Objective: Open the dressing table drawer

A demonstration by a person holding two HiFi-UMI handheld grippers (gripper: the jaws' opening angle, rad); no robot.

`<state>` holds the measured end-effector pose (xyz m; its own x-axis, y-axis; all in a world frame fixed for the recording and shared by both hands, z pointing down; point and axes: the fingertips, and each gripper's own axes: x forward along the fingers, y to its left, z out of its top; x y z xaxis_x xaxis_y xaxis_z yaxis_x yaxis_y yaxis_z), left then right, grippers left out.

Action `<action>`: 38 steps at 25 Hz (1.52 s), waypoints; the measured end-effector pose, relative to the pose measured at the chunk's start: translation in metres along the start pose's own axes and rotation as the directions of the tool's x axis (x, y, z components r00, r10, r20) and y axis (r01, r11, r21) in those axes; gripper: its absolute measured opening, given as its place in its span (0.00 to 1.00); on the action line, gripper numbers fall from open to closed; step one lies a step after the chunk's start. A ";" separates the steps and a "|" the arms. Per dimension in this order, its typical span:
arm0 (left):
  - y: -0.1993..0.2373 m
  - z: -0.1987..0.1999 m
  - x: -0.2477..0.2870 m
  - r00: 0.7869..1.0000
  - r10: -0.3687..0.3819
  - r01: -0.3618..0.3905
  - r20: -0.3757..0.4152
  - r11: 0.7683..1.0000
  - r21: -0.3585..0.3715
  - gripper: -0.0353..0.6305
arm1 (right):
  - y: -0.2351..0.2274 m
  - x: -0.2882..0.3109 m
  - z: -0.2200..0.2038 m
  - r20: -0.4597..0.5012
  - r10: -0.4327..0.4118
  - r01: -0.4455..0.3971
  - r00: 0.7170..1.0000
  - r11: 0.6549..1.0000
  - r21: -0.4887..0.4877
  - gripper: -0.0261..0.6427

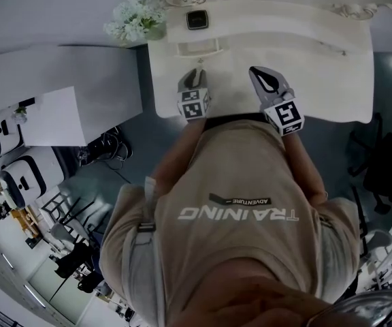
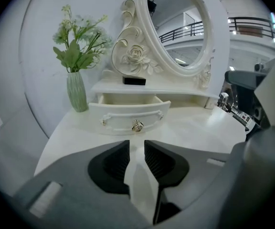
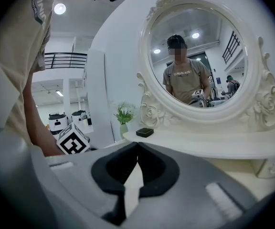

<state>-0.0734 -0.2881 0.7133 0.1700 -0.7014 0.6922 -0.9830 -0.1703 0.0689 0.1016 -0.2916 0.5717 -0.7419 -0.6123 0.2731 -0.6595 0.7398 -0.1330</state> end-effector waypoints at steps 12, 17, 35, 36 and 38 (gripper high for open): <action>0.014 0.078 -0.093 0.971 -0.069 0.051 0.231 0.995 0.084 0.06 | 0.006 0.028 0.026 0.010 -0.008 0.009 1.000 0.999 -0.045 0.04; 0.030 0.157 -0.128 0.923 -0.109 0.062 0.370 0.989 0.136 0.06 | 0.014 0.041 0.075 0.049 -0.024 0.029 0.998 0.995 -0.096 0.04; 0.054 0.300 -0.225 0.781 -0.173 0.016 0.600 0.966 0.258 0.06 | 0.020 0.037 0.228 0.212 -0.069 0.120 0.975 0.964 -0.236 0.04; 0.053 0.304 -0.229 0.774 -0.181 0.013 0.607 0.963 0.271 0.06 | 0.020 0.036 0.229 0.215 -0.071 0.121 0.974 0.965 -0.232 0.04; 0.051 0.312 -0.235 0.763 -0.195 0.014 0.617 0.958 0.286 0.06 | 0.018 0.034 0.229 0.216 -0.081 0.129 0.973 0.966 -0.222 0.04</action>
<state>-0.1420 -0.3480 0.3303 0.3641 -0.9286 0.0714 -0.9197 -0.3706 -0.1299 0.0369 -0.3635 0.3605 -0.6948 -0.7157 0.0708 -0.7066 0.6976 0.1186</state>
